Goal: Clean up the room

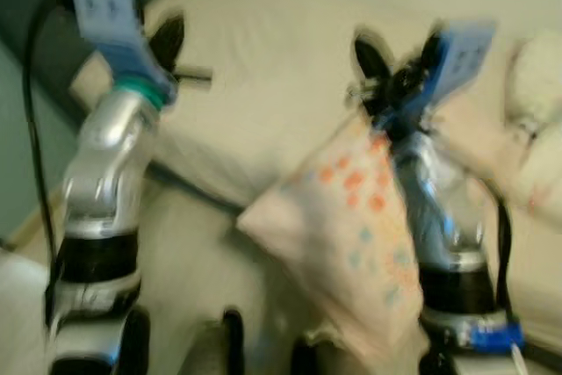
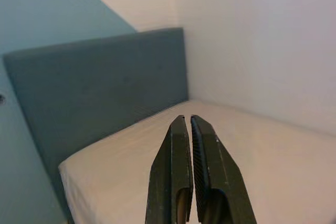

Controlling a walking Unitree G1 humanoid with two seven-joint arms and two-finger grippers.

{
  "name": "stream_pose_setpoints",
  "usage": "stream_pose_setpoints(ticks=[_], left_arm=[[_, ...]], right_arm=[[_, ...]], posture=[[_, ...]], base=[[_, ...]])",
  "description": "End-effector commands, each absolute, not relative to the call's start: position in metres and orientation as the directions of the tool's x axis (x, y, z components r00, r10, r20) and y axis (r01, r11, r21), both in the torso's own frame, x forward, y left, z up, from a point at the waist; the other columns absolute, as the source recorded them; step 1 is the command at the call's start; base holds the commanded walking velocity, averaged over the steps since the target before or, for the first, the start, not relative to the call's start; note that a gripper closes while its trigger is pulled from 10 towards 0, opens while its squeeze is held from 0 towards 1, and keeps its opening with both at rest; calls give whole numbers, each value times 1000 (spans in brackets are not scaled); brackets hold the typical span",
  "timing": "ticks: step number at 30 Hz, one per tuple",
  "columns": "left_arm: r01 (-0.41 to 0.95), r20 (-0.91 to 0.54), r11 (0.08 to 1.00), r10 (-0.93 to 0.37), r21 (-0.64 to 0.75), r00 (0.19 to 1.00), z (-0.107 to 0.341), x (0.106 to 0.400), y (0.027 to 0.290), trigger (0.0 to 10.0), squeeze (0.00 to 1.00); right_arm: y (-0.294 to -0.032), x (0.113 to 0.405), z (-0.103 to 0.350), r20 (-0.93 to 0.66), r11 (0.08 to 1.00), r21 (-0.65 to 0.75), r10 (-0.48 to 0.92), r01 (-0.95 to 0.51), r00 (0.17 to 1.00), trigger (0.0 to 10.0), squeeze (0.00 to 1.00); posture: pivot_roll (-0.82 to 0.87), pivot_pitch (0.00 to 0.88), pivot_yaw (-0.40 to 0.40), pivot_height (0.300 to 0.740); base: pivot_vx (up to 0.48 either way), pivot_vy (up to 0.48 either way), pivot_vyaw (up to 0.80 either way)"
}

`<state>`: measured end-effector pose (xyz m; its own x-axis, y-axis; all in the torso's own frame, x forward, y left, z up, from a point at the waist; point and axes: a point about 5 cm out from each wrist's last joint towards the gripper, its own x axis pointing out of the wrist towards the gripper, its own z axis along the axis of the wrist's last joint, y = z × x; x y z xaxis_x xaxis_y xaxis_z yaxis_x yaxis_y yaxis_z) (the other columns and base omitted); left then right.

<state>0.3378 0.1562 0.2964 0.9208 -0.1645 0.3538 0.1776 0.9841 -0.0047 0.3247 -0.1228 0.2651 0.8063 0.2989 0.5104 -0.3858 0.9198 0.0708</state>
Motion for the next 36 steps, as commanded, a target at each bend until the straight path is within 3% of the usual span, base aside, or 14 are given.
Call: stream_pose_setpoints(ticks=[1,18,21,26,27,36], left_arm=[[186,346,983,-175,3,922,294,338,154,10000,0],[227,324,973,-223,24,920,290,338,150,10000,0],[340,262,940,-336,30,905,279,336,139,10000,0],[400,200,915,-401,51,894,260,335,130,10000,0],[414,161,908,-418,60,894,244,337,125,10000,0],[480,37,871,-486,105,873,199,344,96,10000,0]], right_arm=[[-127,324,264,514,921,87,285,-379,809,10000,0],[-126,325,261,510,916,104,284,-386,812,10000,0],[-133,330,251,468,944,103,232,-313,853,10000,0],[-147,336,231,406,976,112,128,-188,905,10000,0],[-159,339,214,344,989,121,33,-80,938,10000,0],[-190,333,188,246,972,114,-229,206,942,10000,0]], posture=[[-58,153,-2,740],[-55,145,-1,740],[-55,145,-1,740],[-55,147,-4,740],[-55,147,-4,740],[-64,174,-5,740]], base=[[0,0,0],[0,0,0],[0,0,0],[0,0,0],[0,0,0],[0,0,0]])
